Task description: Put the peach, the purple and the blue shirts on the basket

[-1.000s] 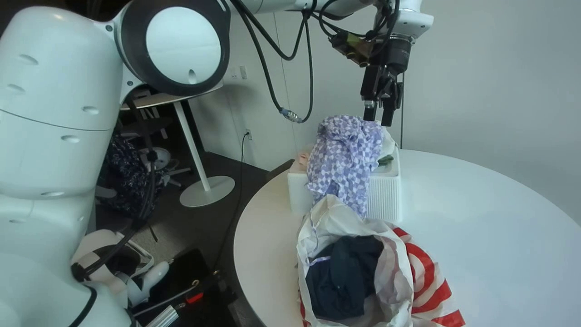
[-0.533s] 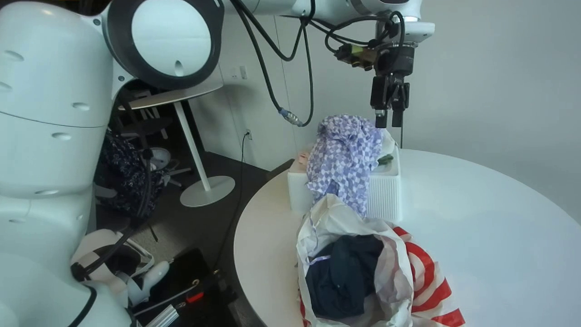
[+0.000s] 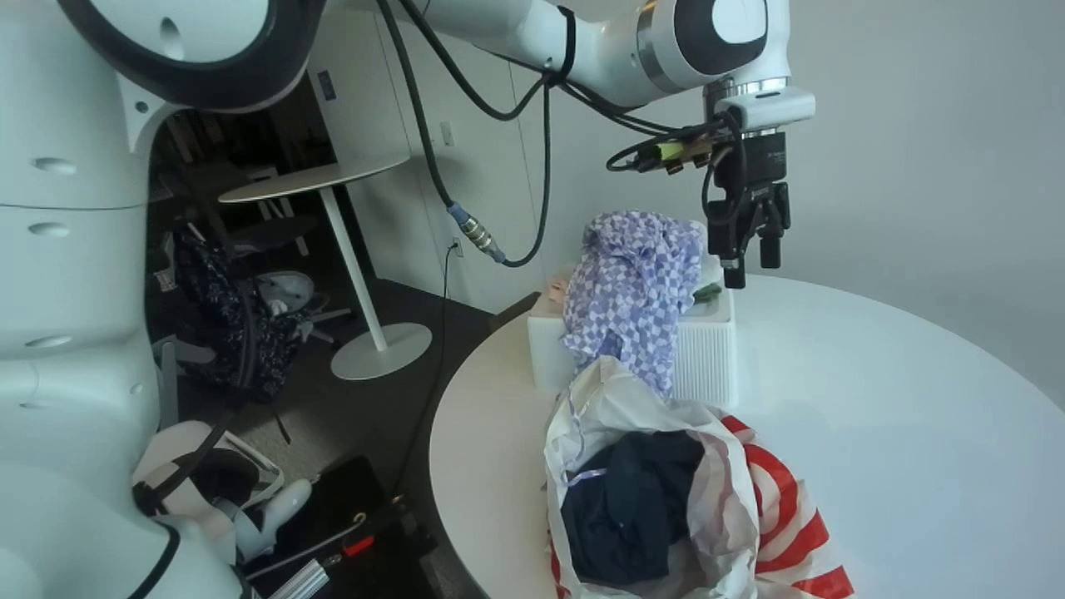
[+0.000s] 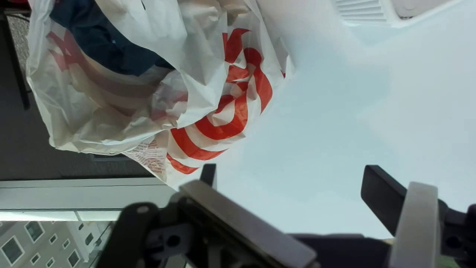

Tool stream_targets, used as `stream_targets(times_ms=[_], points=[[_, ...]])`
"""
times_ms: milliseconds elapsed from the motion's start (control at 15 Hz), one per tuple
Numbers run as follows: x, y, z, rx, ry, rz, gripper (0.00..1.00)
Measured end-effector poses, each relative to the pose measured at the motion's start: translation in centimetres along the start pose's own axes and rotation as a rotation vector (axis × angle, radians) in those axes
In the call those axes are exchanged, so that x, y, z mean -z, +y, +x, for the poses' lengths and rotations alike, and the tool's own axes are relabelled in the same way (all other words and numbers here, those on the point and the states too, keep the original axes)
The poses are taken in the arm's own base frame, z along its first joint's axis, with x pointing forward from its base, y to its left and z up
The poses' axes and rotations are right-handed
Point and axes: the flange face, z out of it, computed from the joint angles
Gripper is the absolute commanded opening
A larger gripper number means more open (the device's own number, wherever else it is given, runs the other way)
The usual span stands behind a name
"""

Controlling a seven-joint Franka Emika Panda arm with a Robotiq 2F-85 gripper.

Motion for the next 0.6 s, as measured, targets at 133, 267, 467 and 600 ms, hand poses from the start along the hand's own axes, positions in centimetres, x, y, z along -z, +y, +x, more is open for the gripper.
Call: stream_targets(times_ms=[133, 267, 467, 600], points=[[-2.0, 1.8, 0.5, -0.018, 0.004, -0.019, 1.0], [-4.3, 3.7, 0.7, -0.043, -0.003, -0.037, 1.0], [-8.2, 7.0, 0.6, -0.086, -0.037, -0.064, 1.0], [-11.4, 9.4, 0.2, -0.108, -0.073, -0.086, 1.0]])
